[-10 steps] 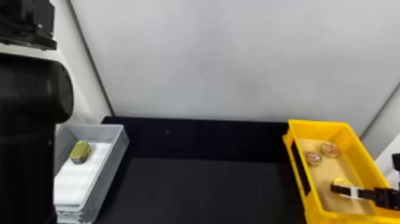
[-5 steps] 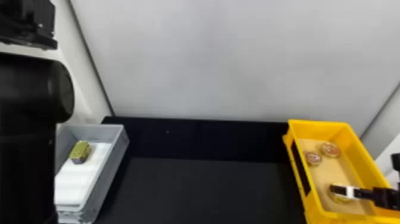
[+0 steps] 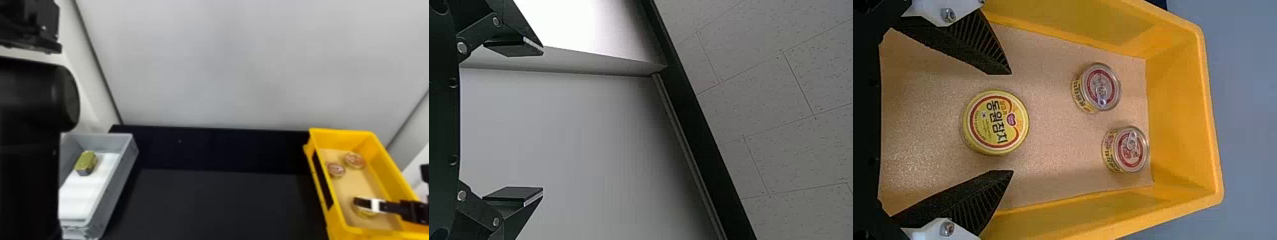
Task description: Pick up the round yellow can and place it in the yellow rectangular box
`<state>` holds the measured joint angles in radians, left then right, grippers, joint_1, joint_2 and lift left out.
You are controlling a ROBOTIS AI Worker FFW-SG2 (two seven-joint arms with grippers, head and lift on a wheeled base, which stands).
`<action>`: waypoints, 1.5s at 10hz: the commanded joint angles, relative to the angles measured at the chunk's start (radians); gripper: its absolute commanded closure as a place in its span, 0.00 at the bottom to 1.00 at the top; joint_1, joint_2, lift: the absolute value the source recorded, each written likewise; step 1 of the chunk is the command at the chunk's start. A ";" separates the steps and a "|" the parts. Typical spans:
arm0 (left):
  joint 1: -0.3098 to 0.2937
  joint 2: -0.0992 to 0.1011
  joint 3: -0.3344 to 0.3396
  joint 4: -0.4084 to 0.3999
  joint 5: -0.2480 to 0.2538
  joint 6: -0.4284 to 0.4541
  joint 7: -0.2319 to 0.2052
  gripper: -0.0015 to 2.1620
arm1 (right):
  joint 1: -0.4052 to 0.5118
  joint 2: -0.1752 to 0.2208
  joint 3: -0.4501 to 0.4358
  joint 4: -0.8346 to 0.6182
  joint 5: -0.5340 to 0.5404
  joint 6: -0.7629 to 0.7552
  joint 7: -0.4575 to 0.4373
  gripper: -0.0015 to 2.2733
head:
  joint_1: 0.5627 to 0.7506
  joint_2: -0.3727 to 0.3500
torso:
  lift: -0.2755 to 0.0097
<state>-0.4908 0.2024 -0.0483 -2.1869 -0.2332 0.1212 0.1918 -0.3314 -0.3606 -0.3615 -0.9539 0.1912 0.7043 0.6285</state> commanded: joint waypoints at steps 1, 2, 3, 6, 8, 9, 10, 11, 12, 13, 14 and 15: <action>0.000 -0.001 0.002 -0.001 0.000 0.000 0.000 0.12 | 0.002 -0.001 -0.007 -0.023 -0.005 -0.004 -0.007 0.04 | 0.53 0.59 | 0.93; 0.000 -0.001 0.004 -0.001 0.000 0.000 -0.002 0.12 | 0.012 -0.004 -0.010 -0.074 -0.007 -0.003 -0.024 0.05 | 0.53 0.59 | 0.93; 0.001 -0.001 0.005 -0.001 0.000 -0.001 -0.002 0.12 | 0.032 -0.014 -0.008 -0.151 -0.009 -0.004 -0.022 0.05 | 0.53 0.59 | 0.93; 0.005 0.003 0.010 -0.004 0.000 0.000 -0.003 0.12 | 0.083 -0.018 -0.001 -0.427 -0.015 0.000 -0.024 0.05 | 0.53 0.59 | 0.93; 0.005 0.003 0.010 -0.004 0.000 0.002 -0.005 0.12 | 0.091 -0.003 0.019 -0.609 -0.015 0.002 -0.036 0.05 | 0.53 0.59 | 0.93; 0.005 0.005 0.010 -0.004 -0.002 0.003 -0.005 0.12 | 0.097 0.005 0.032 -0.703 -0.015 0.006 -0.059 0.05 | 0.53 0.59 | 0.93; 0.005 0.006 0.008 -0.004 -0.002 0.005 -0.005 0.12 | 0.097 0.005 0.042 -0.796 -0.015 0.009 -0.090 0.05 | 0.53 0.59 | 0.93; 0.005 0.006 0.007 -0.004 -0.003 0.005 -0.005 0.12 | 0.089 0.005 0.050 -0.888 -0.015 0.020 -0.125 0.05 | 0.53 0.59 | 0.93; 0.005 0.006 0.007 -0.004 -0.003 0.005 -0.005 0.12 | 0.072 0.003 0.061 -0.957 -0.015 0.023 -0.142 0.05 | 0.53 0.59 | 0.93; 0.005 0.008 0.007 -0.004 -0.003 0.006 -0.005 0.12 | 0.061 0.003 0.073 -1.034 -0.013 0.006 -0.187 0.05 | 0.53 0.59 | 0.93; 0.005 0.009 0.007 -0.004 -0.005 0.006 -0.005 0.12 | 0.048 0.002 0.090 -1.109 -0.002 0.006 -0.243 0.06 | 0.53 0.59 | 0.93; 0.003 0.012 0.007 -0.004 -0.005 0.009 -0.005 0.12 | 0.012 0.002 0.102 -1.172 0.028 -0.014 -0.265 0.07 | 0.53 0.59 | 0.93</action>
<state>-0.4862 0.2116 -0.0414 -2.1906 -0.2374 0.1278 0.1872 -0.2821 -0.3582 -0.2784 -2.0320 0.1907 0.7085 0.3928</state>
